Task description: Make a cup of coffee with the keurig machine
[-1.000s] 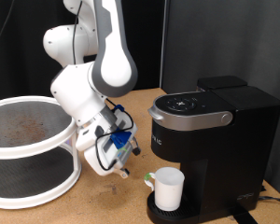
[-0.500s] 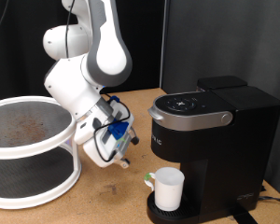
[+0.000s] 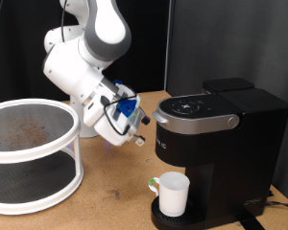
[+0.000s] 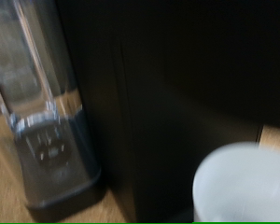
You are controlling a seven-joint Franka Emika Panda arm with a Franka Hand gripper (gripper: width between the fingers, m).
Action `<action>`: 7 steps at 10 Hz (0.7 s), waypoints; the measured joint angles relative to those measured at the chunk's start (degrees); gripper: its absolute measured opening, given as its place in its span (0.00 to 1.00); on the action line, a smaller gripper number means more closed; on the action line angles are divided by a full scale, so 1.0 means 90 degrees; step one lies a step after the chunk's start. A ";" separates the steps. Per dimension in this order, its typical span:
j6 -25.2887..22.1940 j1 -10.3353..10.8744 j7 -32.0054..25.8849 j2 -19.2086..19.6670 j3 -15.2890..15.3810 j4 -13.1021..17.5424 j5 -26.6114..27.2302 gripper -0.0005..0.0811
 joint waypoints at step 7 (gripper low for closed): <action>-0.0666 -0.0160 0.1102 -0.1465 0.0000 -0.0114 -0.0708 0.99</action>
